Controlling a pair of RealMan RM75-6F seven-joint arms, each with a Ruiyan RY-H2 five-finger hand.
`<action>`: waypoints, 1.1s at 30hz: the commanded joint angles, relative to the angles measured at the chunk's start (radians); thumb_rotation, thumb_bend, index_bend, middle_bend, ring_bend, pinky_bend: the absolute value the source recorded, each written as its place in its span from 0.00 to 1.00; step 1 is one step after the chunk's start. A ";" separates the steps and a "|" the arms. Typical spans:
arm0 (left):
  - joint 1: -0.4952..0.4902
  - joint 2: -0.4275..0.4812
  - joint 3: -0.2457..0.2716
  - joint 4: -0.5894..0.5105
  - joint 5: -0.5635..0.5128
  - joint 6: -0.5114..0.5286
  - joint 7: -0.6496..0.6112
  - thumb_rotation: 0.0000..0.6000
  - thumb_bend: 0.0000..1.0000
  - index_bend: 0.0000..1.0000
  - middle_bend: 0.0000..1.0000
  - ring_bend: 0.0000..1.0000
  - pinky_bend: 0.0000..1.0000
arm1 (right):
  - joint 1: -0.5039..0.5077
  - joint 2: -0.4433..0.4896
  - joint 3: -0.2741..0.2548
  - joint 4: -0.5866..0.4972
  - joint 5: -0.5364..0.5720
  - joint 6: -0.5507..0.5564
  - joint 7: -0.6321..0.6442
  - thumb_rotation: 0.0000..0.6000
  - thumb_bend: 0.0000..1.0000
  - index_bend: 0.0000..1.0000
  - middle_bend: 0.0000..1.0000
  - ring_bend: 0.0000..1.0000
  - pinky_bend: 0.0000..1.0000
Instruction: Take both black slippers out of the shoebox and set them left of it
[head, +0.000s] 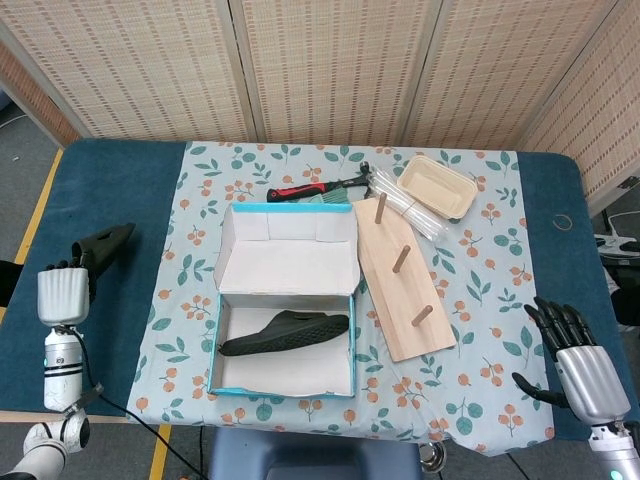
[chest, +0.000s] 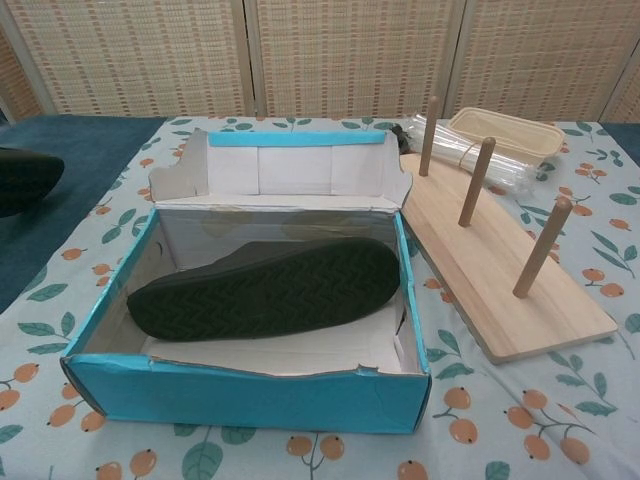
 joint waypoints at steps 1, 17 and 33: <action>0.007 -0.027 0.007 -0.004 0.000 -0.033 -0.109 1.00 0.43 0.37 0.65 0.56 0.68 | -0.003 0.001 0.002 -0.001 0.001 0.006 0.000 0.86 0.14 0.00 0.00 0.00 0.00; 0.158 0.269 0.067 -0.734 -0.013 -0.105 -0.206 1.00 0.31 0.00 0.00 0.00 0.27 | -0.003 -0.003 -0.003 -0.007 -0.003 -0.003 -0.020 0.86 0.14 0.00 0.00 0.00 0.00; 0.207 0.447 0.111 -1.019 0.000 -0.124 -0.243 1.00 0.30 0.00 0.00 0.00 0.10 | -0.007 0.000 -0.013 -0.017 -0.019 0.001 -0.033 0.86 0.14 0.00 0.00 0.00 0.00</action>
